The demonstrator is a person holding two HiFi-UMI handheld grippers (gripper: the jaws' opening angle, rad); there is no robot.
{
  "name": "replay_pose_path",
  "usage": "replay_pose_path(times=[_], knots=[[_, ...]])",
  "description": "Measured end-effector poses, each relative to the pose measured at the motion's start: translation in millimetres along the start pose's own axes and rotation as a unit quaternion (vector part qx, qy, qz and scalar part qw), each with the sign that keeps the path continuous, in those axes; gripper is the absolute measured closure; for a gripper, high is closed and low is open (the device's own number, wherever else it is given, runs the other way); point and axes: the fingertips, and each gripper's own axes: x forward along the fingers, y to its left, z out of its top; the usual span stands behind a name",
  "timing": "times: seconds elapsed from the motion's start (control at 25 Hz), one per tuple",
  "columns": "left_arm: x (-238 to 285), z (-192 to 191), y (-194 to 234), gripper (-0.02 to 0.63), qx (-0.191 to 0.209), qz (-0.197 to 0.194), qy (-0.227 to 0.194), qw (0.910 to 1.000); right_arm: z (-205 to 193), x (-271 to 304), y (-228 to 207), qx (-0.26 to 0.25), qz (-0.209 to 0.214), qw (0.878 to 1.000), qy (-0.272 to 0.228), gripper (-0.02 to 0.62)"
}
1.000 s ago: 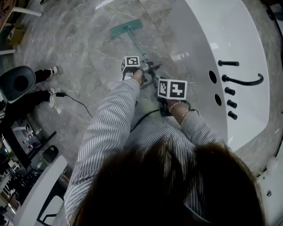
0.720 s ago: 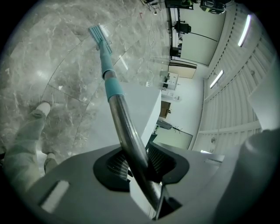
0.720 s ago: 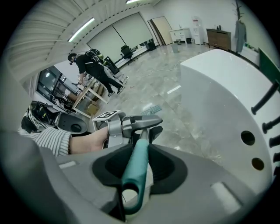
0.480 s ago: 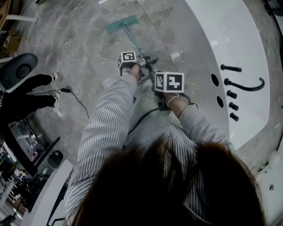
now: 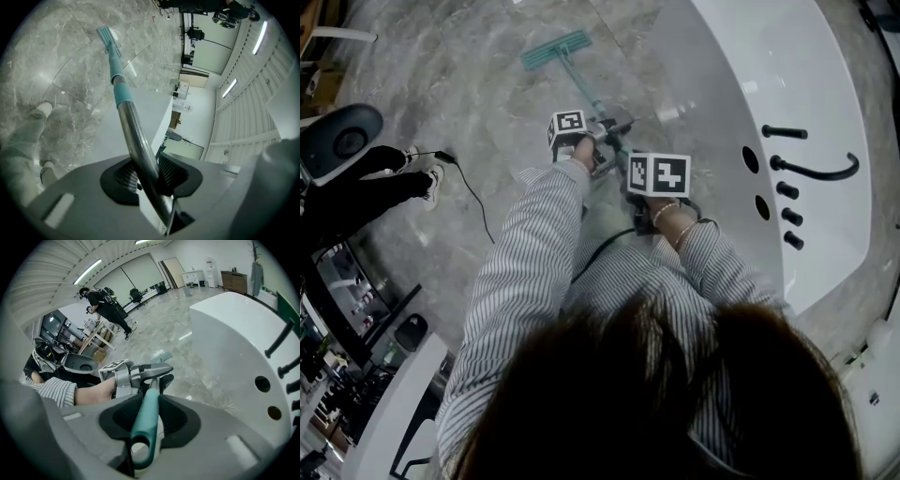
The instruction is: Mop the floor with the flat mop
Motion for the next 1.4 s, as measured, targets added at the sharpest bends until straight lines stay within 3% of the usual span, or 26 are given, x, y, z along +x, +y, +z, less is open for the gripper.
replay_pose_path(times=[0.44, 0.72, 0.96, 1.24, 1.4], knots=[[26, -127, 57, 0.489, -0.011, -0.033, -0.032, 0.9989, -114, -62, -69, -0.033, 0.006, 0.999, -0.003, 0.482], [50, -247, 107, 0.492, -0.01, -0.056, -0.044, 0.9974, -220, -117, -131, -0.079, 0.001, 0.997, 0.017, 0.482], [60, -356, 146, 0.494, -0.019, -0.053, -0.035, 0.9978, -311, -177, -171, -0.098, -0.004, 0.995, 0.035, 0.48], [47, -476, 202, 0.499, -0.024, -0.039, -0.016, 0.9988, -426, -230, -194, -0.078, -0.001, 0.997, 0.024, 0.48], [24, -515, 231, 0.499, -0.019, -0.03, -0.008, 0.9993, -478, -240, -185, -0.045, 0.0, 0.999, 0.012, 0.48]])
